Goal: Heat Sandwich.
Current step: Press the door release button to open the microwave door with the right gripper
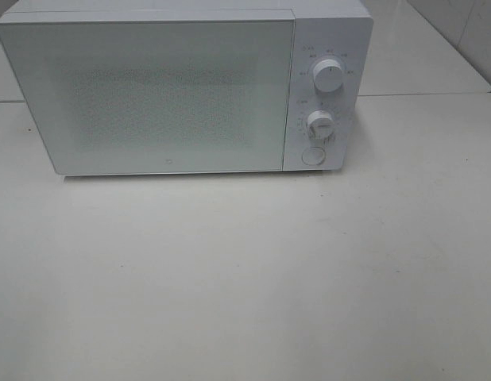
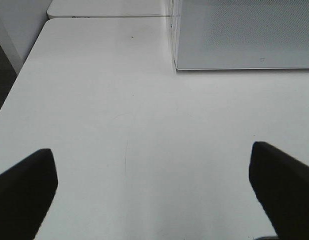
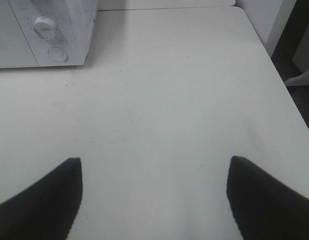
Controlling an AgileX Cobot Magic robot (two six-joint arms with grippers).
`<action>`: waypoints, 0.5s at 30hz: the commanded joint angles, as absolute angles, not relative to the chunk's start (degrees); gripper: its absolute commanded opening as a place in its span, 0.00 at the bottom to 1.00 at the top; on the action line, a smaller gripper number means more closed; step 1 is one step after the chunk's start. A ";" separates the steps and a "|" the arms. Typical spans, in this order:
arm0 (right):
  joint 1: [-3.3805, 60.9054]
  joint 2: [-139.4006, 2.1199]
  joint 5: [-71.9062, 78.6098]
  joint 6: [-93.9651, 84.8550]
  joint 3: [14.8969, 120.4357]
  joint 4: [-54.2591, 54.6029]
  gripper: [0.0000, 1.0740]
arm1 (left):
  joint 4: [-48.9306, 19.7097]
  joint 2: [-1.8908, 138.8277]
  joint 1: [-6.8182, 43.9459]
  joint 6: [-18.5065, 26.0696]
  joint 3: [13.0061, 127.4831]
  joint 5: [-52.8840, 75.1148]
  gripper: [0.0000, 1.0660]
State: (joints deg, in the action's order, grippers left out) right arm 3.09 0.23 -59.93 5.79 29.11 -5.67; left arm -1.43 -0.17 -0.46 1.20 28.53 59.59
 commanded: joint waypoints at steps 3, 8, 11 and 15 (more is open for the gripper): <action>2.69 1.72 -59.47 5.16 28.99 -5.50 0.71 | -1.55 -1.66 -0.63 1.20 28.36 59.36 0.94; 2.69 0.80 -58.61 5.16 29.62 -5.50 0.71 | -1.55 -1.66 -0.63 1.20 28.36 59.36 0.94; 2.69 -1.32 -56.89 5.16 30.31 -4.47 0.71 | -1.55 -1.66 -0.63 1.20 28.36 59.36 0.94; 2.69 -4.01 -54.72 5.16 30.48 -3.55 0.71 | -1.55 -1.66 -0.63 1.20 28.36 59.36 0.94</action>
State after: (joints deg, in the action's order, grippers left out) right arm 3.09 -3.72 -55.86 5.61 29.97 -4.01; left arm -1.43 -0.17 -0.46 1.20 28.53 59.59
